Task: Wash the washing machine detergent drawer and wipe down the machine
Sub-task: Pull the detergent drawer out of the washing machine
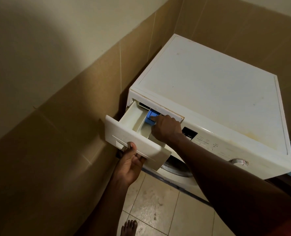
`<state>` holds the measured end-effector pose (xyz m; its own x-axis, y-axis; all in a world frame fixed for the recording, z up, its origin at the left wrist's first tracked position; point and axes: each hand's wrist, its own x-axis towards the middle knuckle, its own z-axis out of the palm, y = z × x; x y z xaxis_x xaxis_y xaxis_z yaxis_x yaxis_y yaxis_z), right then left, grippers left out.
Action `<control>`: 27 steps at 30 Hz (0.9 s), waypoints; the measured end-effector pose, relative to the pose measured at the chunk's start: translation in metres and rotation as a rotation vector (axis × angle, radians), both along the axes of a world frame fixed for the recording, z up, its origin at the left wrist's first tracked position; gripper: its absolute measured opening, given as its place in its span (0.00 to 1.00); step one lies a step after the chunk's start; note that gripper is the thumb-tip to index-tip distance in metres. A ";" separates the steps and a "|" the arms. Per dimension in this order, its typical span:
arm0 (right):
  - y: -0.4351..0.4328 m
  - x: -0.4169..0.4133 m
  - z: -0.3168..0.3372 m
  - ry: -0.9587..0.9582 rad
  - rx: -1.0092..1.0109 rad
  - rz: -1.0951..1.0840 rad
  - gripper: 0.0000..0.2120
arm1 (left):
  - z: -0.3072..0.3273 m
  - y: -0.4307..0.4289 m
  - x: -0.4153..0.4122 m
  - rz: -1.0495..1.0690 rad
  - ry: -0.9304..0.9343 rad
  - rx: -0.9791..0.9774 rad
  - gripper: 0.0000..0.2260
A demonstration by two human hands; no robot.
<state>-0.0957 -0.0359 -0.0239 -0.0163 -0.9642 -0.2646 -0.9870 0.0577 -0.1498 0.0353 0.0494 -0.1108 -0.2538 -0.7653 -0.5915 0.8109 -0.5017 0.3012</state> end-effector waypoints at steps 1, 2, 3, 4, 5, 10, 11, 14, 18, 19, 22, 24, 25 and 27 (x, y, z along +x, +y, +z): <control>0.001 0.000 -0.001 -0.007 -0.007 -0.002 0.20 | -0.001 -0.001 0.001 0.000 0.014 -0.012 0.45; 0.003 0.000 -0.001 -0.009 -0.020 0.001 0.20 | -0.003 -0.002 0.002 0.003 0.017 -0.018 0.44; 0.004 0.001 -0.003 -0.006 -0.038 0.017 0.20 | -0.003 -0.003 0.003 0.006 0.020 -0.020 0.44; 0.005 0.002 -0.005 0.002 -0.058 0.044 0.20 | -0.004 -0.003 0.003 0.007 0.023 -0.028 0.45; 0.005 0.003 -0.006 0.015 -0.077 0.075 0.21 | -0.004 -0.004 0.002 0.003 0.026 -0.037 0.47; 0.000 0.006 -0.006 0.047 -0.100 0.114 0.17 | -0.006 -0.009 0.010 0.012 0.048 -0.079 0.47; 0.000 0.007 -0.005 0.056 -0.101 0.109 0.17 | -0.006 -0.010 0.011 0.012 0.048 -0.080 0.48; 0.002 0.008 -0.007 0.103 -0.054 0.104 0.30 | -0.007 -0.013 0.006 0.007 0.044 -0.065 0.49; -0.004 0.003 -0.013 0.112 0.000 0.118 0.41 | -0.012 -0.020 0.001 0.025 0.018 -0.012 0.53; -0.006 0.003 -0.015 0.120 0.006 0.134 0.41 | -0.014 -0.022 0.000 0.026 0.020 -0.001 0.54; -0.008 0.002 -0.018 0.131 -0.011 0.156 0.39 | -0.019 -0.024 0.000 0.012 0.049 0.019 0.54; -0.006 0.002 -0.019 0.158 -0.030 0.159 0.40 | -0.020 -0.024 0.001 -0.006 0.044 0.014 0.52; -0.006 0.002 -0.018 0.175 -0.033 0.159 0.39 | -0.021 -0.024 0.001 -0.015 0.044 0.012 0.52; -0.007 0.002 -0.017 0.208 -0.037 0.164 0.36 | -0.020 -0.024 0.001 -0.008 0.064 0.013 0.51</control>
